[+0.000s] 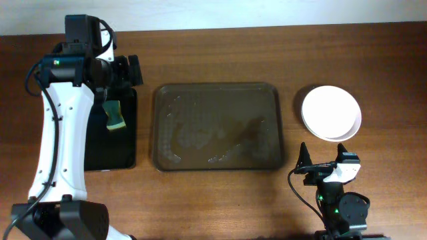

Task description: Clean dirty plates on tray and stack at the side

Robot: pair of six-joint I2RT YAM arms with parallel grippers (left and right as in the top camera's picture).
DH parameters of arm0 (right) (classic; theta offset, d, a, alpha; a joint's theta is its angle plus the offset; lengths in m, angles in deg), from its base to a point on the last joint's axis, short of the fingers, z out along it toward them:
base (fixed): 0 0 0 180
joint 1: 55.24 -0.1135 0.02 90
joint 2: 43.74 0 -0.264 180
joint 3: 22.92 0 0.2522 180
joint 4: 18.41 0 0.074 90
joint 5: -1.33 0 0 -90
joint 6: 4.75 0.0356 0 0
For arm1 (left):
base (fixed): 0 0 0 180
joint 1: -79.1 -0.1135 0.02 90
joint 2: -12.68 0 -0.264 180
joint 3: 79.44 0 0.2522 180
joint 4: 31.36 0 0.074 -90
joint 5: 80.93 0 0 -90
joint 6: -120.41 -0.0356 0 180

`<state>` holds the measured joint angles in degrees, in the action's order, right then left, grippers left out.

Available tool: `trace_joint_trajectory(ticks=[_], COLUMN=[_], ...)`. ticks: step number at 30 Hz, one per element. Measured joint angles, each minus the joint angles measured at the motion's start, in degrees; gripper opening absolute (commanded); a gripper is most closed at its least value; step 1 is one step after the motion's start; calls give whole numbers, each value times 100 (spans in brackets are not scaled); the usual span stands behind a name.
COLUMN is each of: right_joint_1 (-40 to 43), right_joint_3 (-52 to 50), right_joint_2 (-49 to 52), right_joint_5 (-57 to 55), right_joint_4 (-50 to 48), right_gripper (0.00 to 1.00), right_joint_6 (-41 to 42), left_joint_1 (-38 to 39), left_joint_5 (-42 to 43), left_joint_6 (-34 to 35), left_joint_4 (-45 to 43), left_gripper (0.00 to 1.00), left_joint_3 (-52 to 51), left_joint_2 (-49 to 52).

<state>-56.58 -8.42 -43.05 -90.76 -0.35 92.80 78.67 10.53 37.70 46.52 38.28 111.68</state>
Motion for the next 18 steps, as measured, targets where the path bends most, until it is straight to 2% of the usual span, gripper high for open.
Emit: trace_joint_trajectory(ticks=[3,7,12,16,18], right_joint_1=[0,0,0,0,2], right_joint_3=[0,0,0,0,0], right_joint_2=[0,0,0,0,0], right_joint_5=[2,0,2,20,24], right_joint_4=[0,0,0,0,2], right_gripper=[98,98,98,98,98], right_joint_6=[-4,-7,-7,-2,0], left_joint_1=[0,76,116,116,116], left_joint_5=[-61,-83,-85,-101,-103], left_joint_6=[-92,-656,-1012,-1156,-1357], left_joint_4=[0,-111,-1019,-2020,-2597], left_gripper=[99,99,99,99,99], left_joint_3=[0,-72,-782,-2337,-3473], left_joint_2=[0,-138,-1294,-2719,-3523])
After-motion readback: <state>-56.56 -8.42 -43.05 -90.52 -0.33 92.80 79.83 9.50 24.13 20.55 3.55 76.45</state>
